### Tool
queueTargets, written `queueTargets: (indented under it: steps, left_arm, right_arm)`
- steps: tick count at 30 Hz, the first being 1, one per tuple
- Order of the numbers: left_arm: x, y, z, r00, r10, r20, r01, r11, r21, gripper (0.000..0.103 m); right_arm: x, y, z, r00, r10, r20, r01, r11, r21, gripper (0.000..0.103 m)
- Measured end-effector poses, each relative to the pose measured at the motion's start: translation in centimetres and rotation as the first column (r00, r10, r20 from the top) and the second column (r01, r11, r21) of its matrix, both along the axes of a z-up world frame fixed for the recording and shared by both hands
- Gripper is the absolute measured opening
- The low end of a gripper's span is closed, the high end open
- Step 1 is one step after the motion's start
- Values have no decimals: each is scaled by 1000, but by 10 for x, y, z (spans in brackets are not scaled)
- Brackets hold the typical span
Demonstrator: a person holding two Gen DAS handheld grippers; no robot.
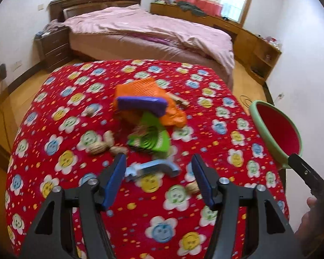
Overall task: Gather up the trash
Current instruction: 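Move both tools back over the items on the bedspread, then grasp the light-blue plastic clip with the left tool while the right tool approaches the green box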
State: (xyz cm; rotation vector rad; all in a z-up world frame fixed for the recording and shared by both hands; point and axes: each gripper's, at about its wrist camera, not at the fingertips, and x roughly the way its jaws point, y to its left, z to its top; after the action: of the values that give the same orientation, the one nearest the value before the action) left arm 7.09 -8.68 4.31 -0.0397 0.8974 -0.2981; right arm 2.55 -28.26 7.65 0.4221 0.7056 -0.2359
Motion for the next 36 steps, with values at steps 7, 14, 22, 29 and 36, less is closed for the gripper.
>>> queueTargets:
  steps: [7,14,22,29,36]
  left_arm:
    - [0,23,-17,998,55,-25,-55,998,3,71]
    - [3,29,-29,996,85,-32,-84,996,15,81]
    - [6,26,-41,995,85,-53,-84,996,21,81]
    - [11,18,-50,996,66,-62,-65,998,17,81]
    - [18,3,-54,998,38,-45,-37,999,20,86]
  right_arm:
    - [7,15,-11,999,25,-29,-26,1000,-10,94]
    - [11,21,-22,998,28,-55,-28,1000,-4,96]
    - [12,20,-31,997,23,-76,-23,1000,2,96]
    - [10,17,-34,997,14,-77,-13,1000,16,96]
    - [10,15,-40,996,17,-90,-14,999,31,96]
